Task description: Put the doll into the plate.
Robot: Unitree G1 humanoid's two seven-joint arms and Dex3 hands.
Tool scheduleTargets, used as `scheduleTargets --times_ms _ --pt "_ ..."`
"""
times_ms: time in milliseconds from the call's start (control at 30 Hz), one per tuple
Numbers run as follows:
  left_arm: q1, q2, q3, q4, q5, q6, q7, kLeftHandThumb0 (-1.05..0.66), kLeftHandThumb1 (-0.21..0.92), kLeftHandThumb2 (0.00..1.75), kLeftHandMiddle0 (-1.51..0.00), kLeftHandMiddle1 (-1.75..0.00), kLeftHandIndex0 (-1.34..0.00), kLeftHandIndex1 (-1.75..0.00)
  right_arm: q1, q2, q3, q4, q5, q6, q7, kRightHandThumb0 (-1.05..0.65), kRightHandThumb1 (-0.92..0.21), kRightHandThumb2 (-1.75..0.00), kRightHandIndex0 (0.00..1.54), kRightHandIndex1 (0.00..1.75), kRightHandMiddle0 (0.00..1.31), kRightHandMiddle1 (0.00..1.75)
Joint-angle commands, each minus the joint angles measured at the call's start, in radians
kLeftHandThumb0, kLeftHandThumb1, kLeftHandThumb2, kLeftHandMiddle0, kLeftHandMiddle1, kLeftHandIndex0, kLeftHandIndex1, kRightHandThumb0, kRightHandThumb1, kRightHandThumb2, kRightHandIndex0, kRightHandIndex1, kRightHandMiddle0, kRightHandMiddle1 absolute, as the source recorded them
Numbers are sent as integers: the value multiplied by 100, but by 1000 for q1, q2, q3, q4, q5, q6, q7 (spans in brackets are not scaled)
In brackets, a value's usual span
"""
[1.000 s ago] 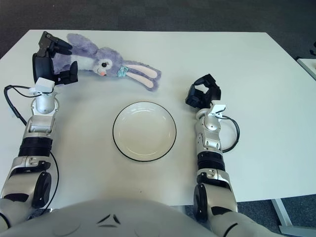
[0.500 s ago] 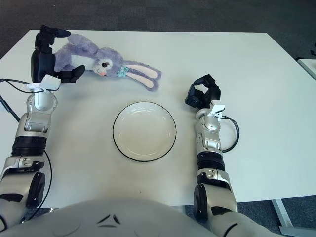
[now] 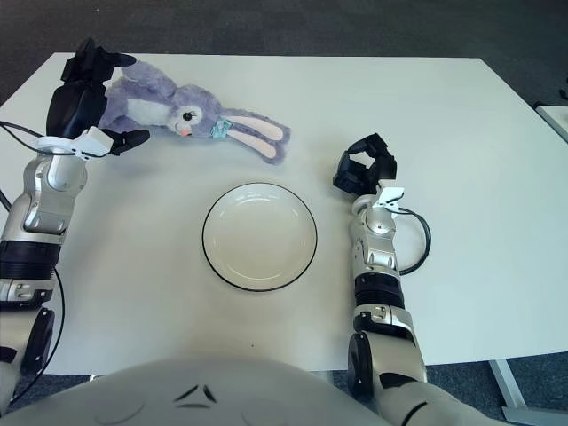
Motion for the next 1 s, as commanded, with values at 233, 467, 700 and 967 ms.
scheduleTargets --times_ms 233,467,700,967 --pt "-45 -5 -28 -7 50 56 51 -9 -2 135 -4 -3 0 -73 66 30 5 40 -3 22 -8 -48 -32 -131 139 175 61 175" --pt "-54 -5 -50 -38 110 142 54 -1 -5 139 -4 -8 0 -61 71 29 11 28 -13 31 -17 -48 -33 -130 139 175 60 175" --pt "-68 27 -88 -37 184 159 66 -11 -3 135 -1 -13 0 -61 75 26 16 21 -16 35 -13 -48 -33 -130 138 175 60 175" --pt "-97 56 -124 5 258 152 114 -26 -1 129 0 -19 0 -62 79 26 21 8 -20 49 -14 -47 -33 -130 138 175 60 175"
